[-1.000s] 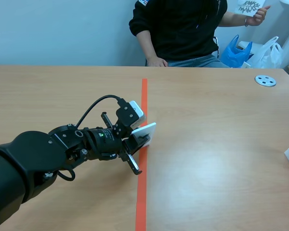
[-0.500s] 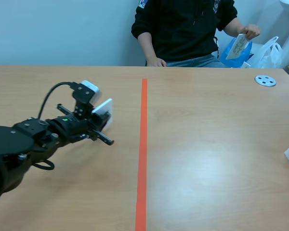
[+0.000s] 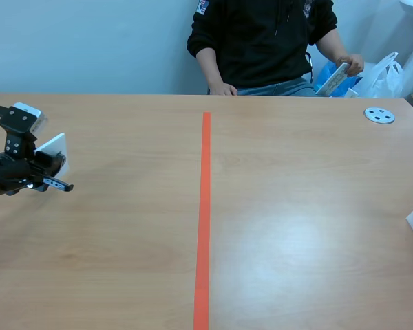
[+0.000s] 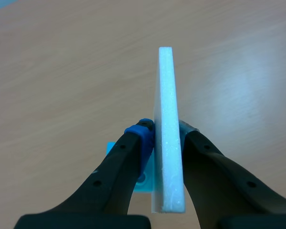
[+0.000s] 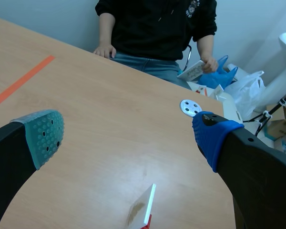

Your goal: Sort the leaf by its shape. The table is split by an orange tape line. A compound leaf with several leaflets goes to the left side, a simple leaf with one blade goes to the right side. Return to the home posture when a red brick is placed on the table.

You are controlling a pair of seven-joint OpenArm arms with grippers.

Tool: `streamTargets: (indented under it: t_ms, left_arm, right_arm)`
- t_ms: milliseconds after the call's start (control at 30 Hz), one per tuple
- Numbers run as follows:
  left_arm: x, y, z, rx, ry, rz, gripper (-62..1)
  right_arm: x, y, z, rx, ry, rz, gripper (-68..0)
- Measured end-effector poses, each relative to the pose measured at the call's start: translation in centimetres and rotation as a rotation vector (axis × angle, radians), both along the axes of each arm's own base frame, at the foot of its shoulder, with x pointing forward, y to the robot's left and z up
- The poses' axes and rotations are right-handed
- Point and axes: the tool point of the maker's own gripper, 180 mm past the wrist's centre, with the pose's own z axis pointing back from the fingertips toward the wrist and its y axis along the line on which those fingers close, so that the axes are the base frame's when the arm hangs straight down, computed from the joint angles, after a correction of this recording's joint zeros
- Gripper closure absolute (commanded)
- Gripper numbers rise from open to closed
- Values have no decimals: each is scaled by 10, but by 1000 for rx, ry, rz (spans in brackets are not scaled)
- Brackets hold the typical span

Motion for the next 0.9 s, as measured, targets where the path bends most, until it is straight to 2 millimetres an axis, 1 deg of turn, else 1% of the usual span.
streamTargets:
  t_ms: [100,233,300,400,467,600,633,667,733,867,900]
  left_arm:
    - [-7,15,-2,-4,9,33,-70]
    - [-15,35,1,-35,-13,88,-73]
    - [-18,41,2,-43,-26,106,-91]
    - [-23,43,-2,-39,-23,106,-145]
    - [-25,42,-4,-40,-21,105,-170]
    - [-25,43,-3,-38,-34,108,-172]
    - [-25,43,-3,-38,-34,108,-185]
    - [-25,43,-3,-39,-34,108,-209]
    - [-25,44,-3,-34,-37,115,-278]
    - [-25,44,-3,-34,-37,115,-496]
    - [-25,44,-3,-34,-37,115,-541]
  right_arm:
    - [0,0,0,0,0,0,-551]
    - [0,0,0,1,0,0,-551]
    - [0,0,-1,4,0,-2,-551]
    - [-1,0,-2,13,0,-7,-551]
    - [-1,0,-2,13,0,-7,-551]
    - [-1,0,-2,12,0,-7,-551]
    - [-1,0,-2,13,-1,-7,-551]
    - [-1,0,-2,13,-1,-7,-551]
    - [-1,0,-2,13,-1,-7,-551]
    - [-1,0,-2,13,-1,-7,-551]
    - [-1,0,-2,13,-1,-7,-551]
